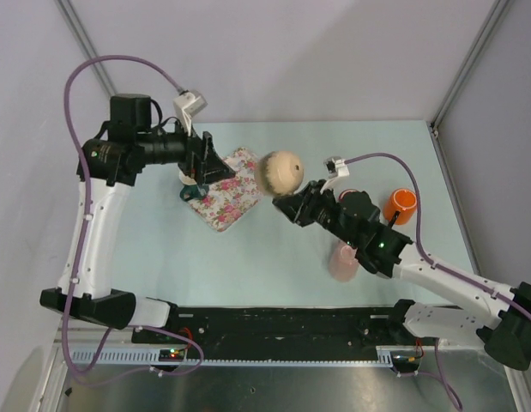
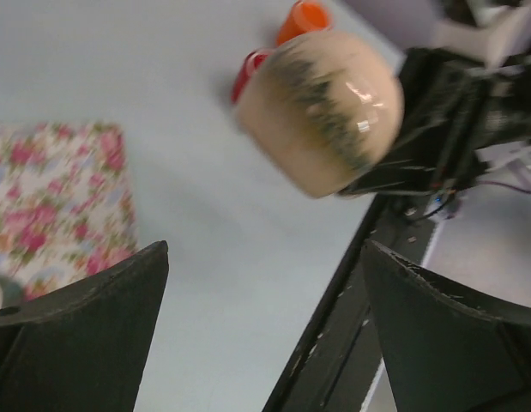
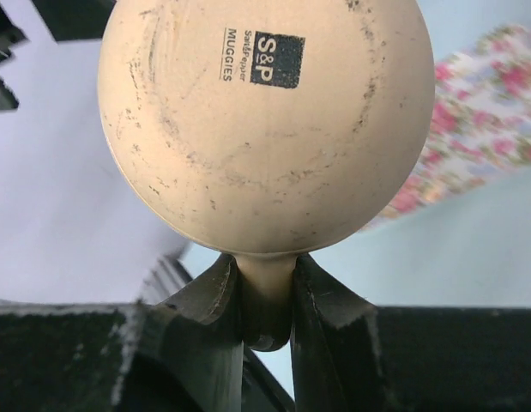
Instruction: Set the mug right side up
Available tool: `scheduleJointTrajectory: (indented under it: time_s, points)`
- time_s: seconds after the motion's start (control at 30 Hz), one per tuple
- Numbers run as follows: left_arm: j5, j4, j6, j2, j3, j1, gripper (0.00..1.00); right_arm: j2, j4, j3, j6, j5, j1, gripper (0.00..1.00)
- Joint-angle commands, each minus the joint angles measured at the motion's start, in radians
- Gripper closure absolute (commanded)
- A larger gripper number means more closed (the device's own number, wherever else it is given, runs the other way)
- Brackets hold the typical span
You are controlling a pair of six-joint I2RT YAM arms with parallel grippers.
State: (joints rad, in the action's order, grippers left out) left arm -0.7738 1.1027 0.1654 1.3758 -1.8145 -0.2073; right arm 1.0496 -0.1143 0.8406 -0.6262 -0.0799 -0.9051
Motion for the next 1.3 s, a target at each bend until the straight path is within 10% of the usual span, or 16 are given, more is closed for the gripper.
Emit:
scheduleJointTrajectory:
  time_s: [0.0,0.97,1.27]
  points:
    - [-0.248,-0.021,-0.136,-0.015,-0.106,-0.03,0.04,0.038,-0.426,0.08,-0.091,0.11,0.0,1.0]
    - [-0.288,-0.112,-0.283,0.062,-0.175,-0.064,0.12,0.168,-0.538,0.247,-0.117,0.147,-0.019,1.0]
    - [-0.391,-0.205,-0.397,0.07,-0.154,-0.091,0.5,0.302,-0.587,0.292,-0.214,0.241,0.005,1.0]
